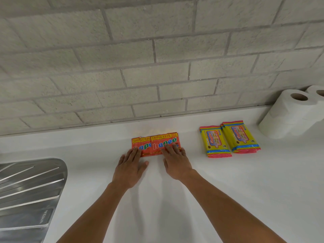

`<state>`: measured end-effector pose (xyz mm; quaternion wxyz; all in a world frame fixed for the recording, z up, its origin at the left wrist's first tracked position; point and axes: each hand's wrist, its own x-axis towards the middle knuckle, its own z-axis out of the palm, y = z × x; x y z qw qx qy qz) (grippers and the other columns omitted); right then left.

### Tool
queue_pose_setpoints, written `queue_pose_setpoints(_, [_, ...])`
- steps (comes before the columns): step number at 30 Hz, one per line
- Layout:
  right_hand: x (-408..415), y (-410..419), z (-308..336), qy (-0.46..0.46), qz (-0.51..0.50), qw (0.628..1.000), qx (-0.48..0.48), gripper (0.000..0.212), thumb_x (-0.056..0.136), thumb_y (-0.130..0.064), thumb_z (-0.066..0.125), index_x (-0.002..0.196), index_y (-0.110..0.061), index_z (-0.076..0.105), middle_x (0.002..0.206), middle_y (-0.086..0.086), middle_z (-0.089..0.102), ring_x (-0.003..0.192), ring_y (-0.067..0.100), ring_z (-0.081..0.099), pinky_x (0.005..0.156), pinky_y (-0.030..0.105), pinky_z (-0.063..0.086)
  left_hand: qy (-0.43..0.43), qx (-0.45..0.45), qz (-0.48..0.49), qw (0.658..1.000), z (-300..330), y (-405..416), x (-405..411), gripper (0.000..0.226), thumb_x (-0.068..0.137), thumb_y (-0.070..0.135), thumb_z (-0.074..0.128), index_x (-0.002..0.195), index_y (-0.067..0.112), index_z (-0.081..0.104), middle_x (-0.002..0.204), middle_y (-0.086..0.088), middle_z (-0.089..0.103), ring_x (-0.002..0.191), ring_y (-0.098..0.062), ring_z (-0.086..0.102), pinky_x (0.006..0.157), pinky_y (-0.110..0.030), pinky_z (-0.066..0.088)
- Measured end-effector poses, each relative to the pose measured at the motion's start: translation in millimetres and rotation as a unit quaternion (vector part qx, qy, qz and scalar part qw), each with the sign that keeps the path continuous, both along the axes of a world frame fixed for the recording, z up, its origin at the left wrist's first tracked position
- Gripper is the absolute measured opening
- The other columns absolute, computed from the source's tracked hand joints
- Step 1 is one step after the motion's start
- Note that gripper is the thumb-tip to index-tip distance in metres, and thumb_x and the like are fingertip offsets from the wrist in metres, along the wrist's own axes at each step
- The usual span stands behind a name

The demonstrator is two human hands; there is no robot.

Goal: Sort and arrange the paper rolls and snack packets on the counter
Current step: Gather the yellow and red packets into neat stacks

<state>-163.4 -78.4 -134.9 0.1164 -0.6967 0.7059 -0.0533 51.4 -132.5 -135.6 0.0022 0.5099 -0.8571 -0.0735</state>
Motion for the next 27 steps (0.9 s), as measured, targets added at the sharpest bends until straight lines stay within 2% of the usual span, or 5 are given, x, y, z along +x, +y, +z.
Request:
queue_pose_setpoints(10, [0.9, -0.3, 0.0, 0.006, -0.001, 1.000, 0.001, 0.051, 0.105, -0.033, 0.037, 0.153, -0.021, 0.025, 0.163, 0.004, 0.018, 0.152, 0.032, 0.010, 0.121, 0.055, 0.015, -0.004, 0.000, -0.011, 1.000, 0.7, -2.2, 1.9, 0.106, 0.079, 0.080, -0.013, 0.157, 0.018, 0.022, 0.164, -0.001, 0.022, 0.152, -0.020, 0.017, 0.122, -0.040, 0.017])
queue_pose_setpoints(16, [-0.1, -0.4, 0.5, -0.001, 0.000, 1.000, -0.001, 0.051, 0.104, -0.032, 0.037, 0.153, -0.021, 0.026, 0.163, 0.004, 0.019, 0.152, 0.032, 0.010, 0.121, 0.055, 0.015, -0.016, 0.004, -0.006, 1.000, 0.7, -3.8, 0.2, 0.109, 0.075, 0.080, -0.018, 0.158, 0.020, 0.017, 0.165, 0.000, 0.017, 0.153, -0.018, 0.013, 0.123, -0.039, 0.015])
queue_pose_setpoints(23, [-0.2, -1.2, -1.0, -0.004, -0.001, 1.000, 0.002, 0.051, 0.104, -0.032, 0.036, 0.153, -0.021, 0.024, 0.163, 0.002, 0.017, 0.152, 0.031, 0.008, 0.121, 0.054, 0.014, -0.011, 0.001, -0.009, 1.000, 4.2, -3.1, 0.3, 0.107, 0.076, 0.080, -0.016, 0.157, 0.020, 0.022, 0.164, 0.000, 0.021, 0.152, -0.020, 0.017, 0.122, -0.039, 0.018])
queue_pose_setpoints(27, [-0.6, -0.5, -1.9, -0.008, -0.005, 1.000, 0.001, 0.052, 0.105, -0.033, 0.036, 0.153, -0.022, 0.023, 0.164, 0.002, 0.017, 0.153, 0.030, 0.008, 0.122, 0.054, 0.013, 0.004, 0.003, -0.017, 1.000, 3.7, -2.4, 1.2, 0.097, 0.082, 0.078, -0.008, 0.158, 0.025, 0.020, 0.165, 0.001, 0.016, 0.152, -0.023, 0.016, 0.122, -0.042, 0.019])
